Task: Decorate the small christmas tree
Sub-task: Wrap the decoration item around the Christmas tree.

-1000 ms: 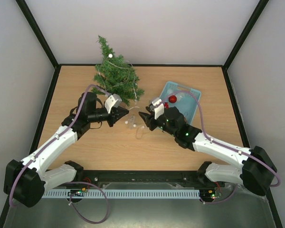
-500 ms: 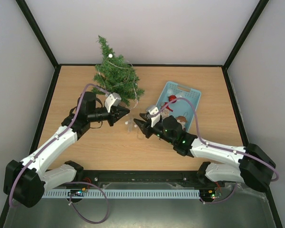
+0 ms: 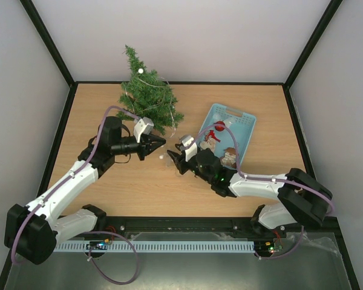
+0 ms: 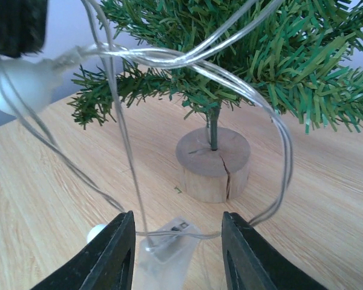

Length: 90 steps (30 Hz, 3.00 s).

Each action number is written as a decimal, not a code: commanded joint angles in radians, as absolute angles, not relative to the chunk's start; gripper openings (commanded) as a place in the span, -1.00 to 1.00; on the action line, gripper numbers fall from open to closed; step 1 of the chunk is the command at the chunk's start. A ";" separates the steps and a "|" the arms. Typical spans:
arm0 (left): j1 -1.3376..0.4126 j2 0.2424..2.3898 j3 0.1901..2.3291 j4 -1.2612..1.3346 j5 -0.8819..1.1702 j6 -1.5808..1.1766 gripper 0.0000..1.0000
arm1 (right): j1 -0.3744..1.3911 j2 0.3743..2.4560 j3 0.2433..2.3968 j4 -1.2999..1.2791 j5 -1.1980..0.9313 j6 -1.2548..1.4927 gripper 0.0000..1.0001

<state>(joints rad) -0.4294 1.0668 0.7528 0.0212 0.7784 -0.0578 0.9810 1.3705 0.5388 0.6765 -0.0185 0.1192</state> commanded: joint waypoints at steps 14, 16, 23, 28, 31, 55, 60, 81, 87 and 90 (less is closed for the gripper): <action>-0.433 1.044 0.774 0.064 0.819 -0.075 -0.95 | 0.988 1.445 0.605 0.785 -0.008 0.069 -0.22; -0.433 1.044 0.773 0.068 0.819 -0.075 -0.95 | 0.990 1.439 0.597 0.793 -0.011 0.073 -0.20; -0.433 1.044 0.776 0.062 0.817 -0.071 -0.95 | 0.990 1.415 0.564 0.832 -0.059 0.068 -0.14; -0.433 1.047 0.778 0.058 0.822 -0.069 -0.95 | 0.989 1.414 0.567 0.848 -0.074 0.062 -0.15; -0.433 1.048 0.780 0.050 0.827 -0.064 -0.95 | 0.989 1.415 0.564 0.864 -0.084 0.066 -0.15; -0.423 1.043 0.814 -0.015 0.791 -0.057 -0.95 | 0.990 1.314 0.538 0.784 -0.099 -0.176 -0.97; -0.399 1.039 0.832 -0.042 0.770 -0.039 -0.95 | 0.989 1.286 0.548 0.721 -0.099 -0.215 -0.97; -0.382 1.074 0.873 -0.071 0.943 -0.068 -0.95 | 0.981 1.244 0.595 0.623 -0.028 -0.277 -0.37; -0.382 1.085 0.867 -0.024 0.966 -0.157 -0.95 | 0.982 1.193 0.579 0.631 -0.043 -0.390 -0.19; -0.382 1.091 0.855 0.030 0.986 -0.220 -0.95 | 0.986 1.165 0.528 0.716 -0.050 -0.479 -0.19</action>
